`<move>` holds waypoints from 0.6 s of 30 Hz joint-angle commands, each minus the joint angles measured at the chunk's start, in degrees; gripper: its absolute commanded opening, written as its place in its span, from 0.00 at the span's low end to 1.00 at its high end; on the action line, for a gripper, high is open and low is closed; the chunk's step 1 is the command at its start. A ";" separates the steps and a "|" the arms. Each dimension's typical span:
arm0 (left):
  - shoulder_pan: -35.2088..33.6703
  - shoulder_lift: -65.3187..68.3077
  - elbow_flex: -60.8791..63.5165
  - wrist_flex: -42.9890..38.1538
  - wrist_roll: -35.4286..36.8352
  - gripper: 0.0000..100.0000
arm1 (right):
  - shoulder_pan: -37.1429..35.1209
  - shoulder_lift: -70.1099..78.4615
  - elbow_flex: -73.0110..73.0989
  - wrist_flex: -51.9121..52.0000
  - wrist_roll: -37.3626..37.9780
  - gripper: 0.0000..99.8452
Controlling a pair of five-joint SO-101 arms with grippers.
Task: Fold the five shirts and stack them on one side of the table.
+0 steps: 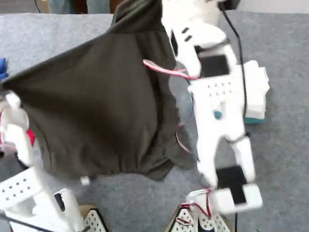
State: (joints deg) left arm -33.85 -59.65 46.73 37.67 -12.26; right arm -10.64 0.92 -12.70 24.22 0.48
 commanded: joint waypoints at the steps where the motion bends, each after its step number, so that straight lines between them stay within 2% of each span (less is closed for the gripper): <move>1: 1.36 10.02 -8.13 -2.81 3.08 0.03 | 3.25 8.13 -6.20 -6.86 0.97 0.01; 4: 1.36 18.11 -14.99 -2.73 4.31 0.03 | 5.01 14.90 -16.31 -6.33 0.88 0.01; 7: 1.45 23.47 -20.00 -1.41 4.57 0.03 | 5.45 19.47 -27.12 0.18 0.88 0.01; 10: 1.63 24.35 -24.40 3.78 4.57 0.03 | 5.27 22.46 -36.79 8.18 0.88 0.01; 18: 2.86 24.09 -35.12 15.91 4.57 0.03 | 3.78 25.89 -54.99 14.07 -1.76 0.01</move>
State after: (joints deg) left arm -30.86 -35.38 18.77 49.98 -8.31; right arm -7.56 27.65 -59.47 36.18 -0.57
